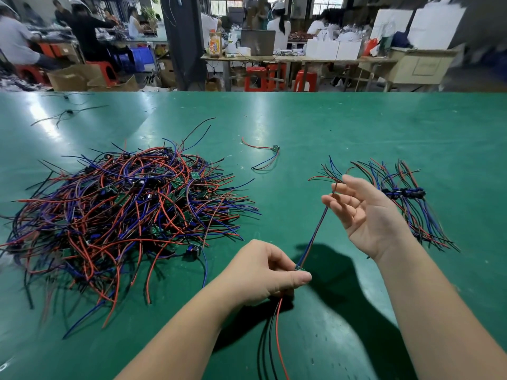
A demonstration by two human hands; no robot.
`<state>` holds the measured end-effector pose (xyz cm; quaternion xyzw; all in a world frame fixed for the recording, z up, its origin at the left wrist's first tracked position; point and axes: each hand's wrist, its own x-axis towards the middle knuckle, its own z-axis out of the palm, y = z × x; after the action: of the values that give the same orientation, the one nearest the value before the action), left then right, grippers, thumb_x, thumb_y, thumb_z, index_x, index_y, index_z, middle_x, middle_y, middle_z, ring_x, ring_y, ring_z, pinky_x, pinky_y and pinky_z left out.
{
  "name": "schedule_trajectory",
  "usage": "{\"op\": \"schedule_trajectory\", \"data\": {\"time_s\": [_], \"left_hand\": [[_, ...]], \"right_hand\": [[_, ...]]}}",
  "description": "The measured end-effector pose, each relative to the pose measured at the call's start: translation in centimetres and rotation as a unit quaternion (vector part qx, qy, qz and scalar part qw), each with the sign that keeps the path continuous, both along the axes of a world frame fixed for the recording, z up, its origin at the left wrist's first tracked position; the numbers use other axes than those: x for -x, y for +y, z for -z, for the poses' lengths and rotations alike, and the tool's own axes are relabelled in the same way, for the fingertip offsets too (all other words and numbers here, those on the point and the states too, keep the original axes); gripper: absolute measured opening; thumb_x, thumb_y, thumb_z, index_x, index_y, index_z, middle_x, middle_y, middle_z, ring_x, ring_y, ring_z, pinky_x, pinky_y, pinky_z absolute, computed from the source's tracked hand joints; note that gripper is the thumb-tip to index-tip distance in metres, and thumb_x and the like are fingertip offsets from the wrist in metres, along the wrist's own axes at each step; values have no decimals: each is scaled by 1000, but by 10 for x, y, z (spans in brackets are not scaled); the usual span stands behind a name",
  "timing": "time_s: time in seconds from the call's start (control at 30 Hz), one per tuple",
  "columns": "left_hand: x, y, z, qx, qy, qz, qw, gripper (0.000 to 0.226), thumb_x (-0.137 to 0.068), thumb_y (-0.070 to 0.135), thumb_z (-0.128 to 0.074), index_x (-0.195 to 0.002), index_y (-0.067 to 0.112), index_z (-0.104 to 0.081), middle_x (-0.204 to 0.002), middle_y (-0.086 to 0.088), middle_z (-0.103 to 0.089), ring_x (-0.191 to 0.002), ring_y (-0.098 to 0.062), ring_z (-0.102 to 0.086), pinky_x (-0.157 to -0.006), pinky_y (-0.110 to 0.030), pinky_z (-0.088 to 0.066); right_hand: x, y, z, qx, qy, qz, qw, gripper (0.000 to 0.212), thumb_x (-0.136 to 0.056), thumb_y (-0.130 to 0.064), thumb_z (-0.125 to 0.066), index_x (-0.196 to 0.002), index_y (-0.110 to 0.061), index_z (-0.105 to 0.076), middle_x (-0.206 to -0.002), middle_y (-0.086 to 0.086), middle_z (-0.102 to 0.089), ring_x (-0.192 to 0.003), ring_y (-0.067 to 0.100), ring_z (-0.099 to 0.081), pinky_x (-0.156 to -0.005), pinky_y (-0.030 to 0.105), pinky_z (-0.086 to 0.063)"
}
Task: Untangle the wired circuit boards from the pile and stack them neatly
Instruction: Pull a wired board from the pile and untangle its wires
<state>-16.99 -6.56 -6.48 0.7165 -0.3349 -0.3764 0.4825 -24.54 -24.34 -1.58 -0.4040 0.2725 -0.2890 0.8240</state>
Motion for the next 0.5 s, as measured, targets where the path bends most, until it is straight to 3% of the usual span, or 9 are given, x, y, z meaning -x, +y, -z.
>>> {"op": "schedule_trajectory", "data": {"time_s": [0.2, 0.33, 0.5], "left_hand": [[1, 2, 1, 6, 6, -4, 1000, 20, -74, 27, -81, -71, 13, -67, -65, -9, -68, -57, -17, -60, -53, -20, -46], [1, 2, 0, 11, 14, -4, 1000, 20, -74, 25, -81, -72, 12, -66, -66, -8, -68, -58, -15, -62, -51, -19, -47], [0, 5, -6, 24, 50, -12, 998, 17, -76, 23, -79, -74, 14, -65, -67, -2, -70, -57, -9, -64, -51, -17, -48]], "right_hand": [[2, 0, 3, -4, 36, -2, 999, 6, -79, -3, -69, -79, -5, -63, -56, 1, -62, -51, 8, -65, -45, 10, -48], [3, -3, 7, 32, 94, -37, 994, 6, -79, -7, -71, -79, -8, -65, -53, -3, -58, -41, 3, -53, -38, 9, -40], [3, -4, 7, 33, 52, -30, 998, 12, -88, -17, -63, -84, -6, -67, -59, -2, -59, -44, 4, -53, -39, 11, -40]]}}
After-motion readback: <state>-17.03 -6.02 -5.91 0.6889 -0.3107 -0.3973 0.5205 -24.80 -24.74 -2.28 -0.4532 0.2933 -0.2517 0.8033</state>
